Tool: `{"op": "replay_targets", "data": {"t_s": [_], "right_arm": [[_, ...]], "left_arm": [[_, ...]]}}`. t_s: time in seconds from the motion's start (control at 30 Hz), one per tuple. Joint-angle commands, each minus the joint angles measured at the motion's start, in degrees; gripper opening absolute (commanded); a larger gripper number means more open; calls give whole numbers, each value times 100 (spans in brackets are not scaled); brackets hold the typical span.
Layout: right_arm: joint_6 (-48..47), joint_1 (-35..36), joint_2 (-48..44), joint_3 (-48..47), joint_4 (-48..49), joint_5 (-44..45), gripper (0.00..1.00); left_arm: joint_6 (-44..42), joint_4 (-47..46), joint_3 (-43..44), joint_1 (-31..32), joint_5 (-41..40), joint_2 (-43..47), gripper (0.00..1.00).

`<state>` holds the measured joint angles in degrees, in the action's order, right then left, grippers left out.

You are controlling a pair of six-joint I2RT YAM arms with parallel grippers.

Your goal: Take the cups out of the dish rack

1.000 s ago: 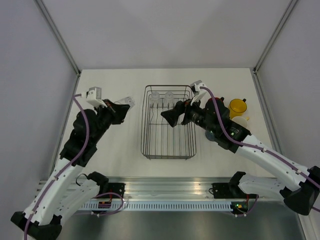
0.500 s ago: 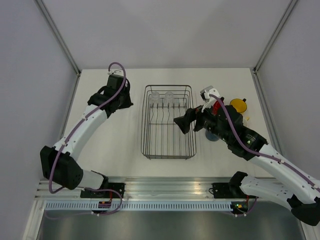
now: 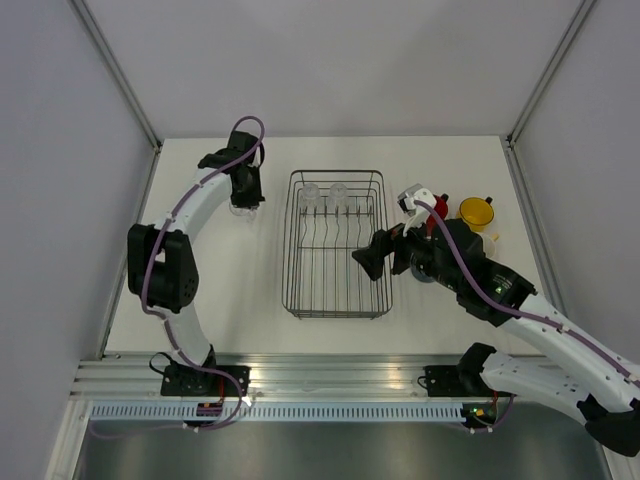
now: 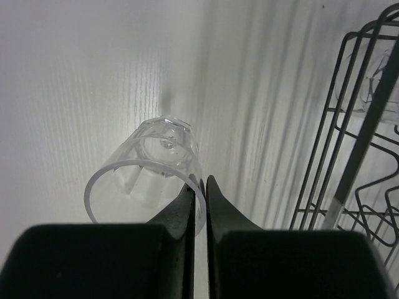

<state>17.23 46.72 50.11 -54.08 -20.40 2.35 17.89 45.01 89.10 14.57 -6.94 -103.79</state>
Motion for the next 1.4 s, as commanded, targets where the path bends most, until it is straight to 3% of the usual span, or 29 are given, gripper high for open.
{"op": "replay_targets", "data": {"t_s": [0.0, 0.57, 0.83, 0.93, 0.97, 1.07, 1.2, 1.23, 1.27, 1.37], "right_arm": [[-62, 13, -168, 126, 72, -217, 98], [-115, 21, -203, 328, -7, -130, 98], [-107, 13, 42, 381, 159, 81, 98], [7, 13, 209, 390, 291, 265, 98], [69, 13, 262, 381, 317, 405, 98], [323, 13, 587, 163, 406, 756, 98], [683, 4, 1359, -224, 414, 1389, 98], [798, 13, 1501, -304, 397, 1556, 98], [895, 13, 1650, -391, 362, 1758, 98], [1045, 4, 2239, -752, 335, 2260, 98]], "left_arm": [[-269, 157, 415, -6, -18, -334, 2], [-321, 78, 907, -59, 255, -1530, 8], [-198, 86, 864, -51, 377, -1215, 33], [-119, 86, 802, -51, 351, -943, 48], [-93, 86, 785, -51, 334, -741, 56], [-5, 86, 671, -51, 325, -241, 69], [126, 60, 381, -51, 316, 524, 81], [179, 17, 293, -51, 281, 752, 87], [232, -36, 205, -42, 255, 972, 99], [338, -221, -304, -33, 220, 1965, 100]]}}
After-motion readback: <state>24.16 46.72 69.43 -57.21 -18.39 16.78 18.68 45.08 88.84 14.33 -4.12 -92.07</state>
